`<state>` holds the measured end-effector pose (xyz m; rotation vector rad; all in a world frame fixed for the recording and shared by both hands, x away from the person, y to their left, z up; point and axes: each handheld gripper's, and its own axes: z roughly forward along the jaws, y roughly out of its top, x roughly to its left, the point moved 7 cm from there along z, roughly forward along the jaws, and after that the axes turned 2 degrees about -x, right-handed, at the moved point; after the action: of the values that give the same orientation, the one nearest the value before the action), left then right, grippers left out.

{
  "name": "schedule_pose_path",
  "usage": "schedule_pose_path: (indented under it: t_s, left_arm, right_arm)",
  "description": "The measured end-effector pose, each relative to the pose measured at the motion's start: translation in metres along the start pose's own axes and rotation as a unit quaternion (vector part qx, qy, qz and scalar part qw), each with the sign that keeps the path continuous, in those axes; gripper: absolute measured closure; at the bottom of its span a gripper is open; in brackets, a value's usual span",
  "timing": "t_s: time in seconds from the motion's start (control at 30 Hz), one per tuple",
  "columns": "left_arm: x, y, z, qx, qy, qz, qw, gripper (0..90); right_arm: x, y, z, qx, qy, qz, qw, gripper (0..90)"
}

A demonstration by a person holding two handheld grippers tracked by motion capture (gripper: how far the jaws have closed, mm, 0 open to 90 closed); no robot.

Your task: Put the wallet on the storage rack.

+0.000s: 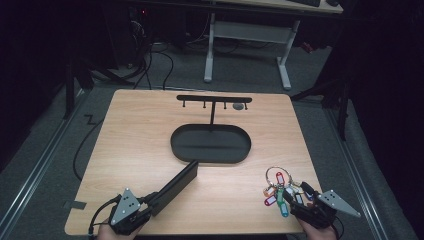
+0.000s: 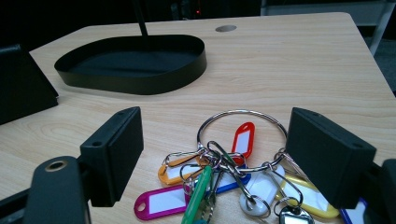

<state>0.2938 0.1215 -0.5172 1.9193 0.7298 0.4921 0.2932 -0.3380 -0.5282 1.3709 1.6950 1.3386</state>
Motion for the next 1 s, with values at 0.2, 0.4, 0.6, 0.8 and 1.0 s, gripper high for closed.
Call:
schedule_pose_path:
  t_s: [0.2,0.4,0.6,0.8,1.0]
  left_arm:
    - [0.001,0.008,0.002,-0.007,-0.004,0.013,0.9999,76.1]
    - [0.008,0.039,0.007,-0.018,-0.008,0.07,0.9974,76.3]
    - [0.015,0.068,0.019,-0.035,-0.007,0.134,0.9903,76.5]
    - [0.019,0.093,0.043,-0.039,-0.012,0.217,0.9754,76.7]
    - [0.028,0.103,0.082,-0.037,-0.027,0.282,0.9582,76.7]
  right_arm:
    - [-0.002,0.0,0.0,-0.001,0.0,0.005,1.0,19.5]
    - [-0.004,0.0,-0.002,-0.005,0.002,0.009,0.9999,19.5]
    - [-0.006,0.0,-0.003,-0.008,0.002,0.016,0.9998,19.6]
    - [-0.007,0.0,-0.004,-0.007,0.001,0.017,0.9998,19.6]
    - [-0.009,0.0,-0.006,-0.011,-0.001,0.018,0.9998,19.6]
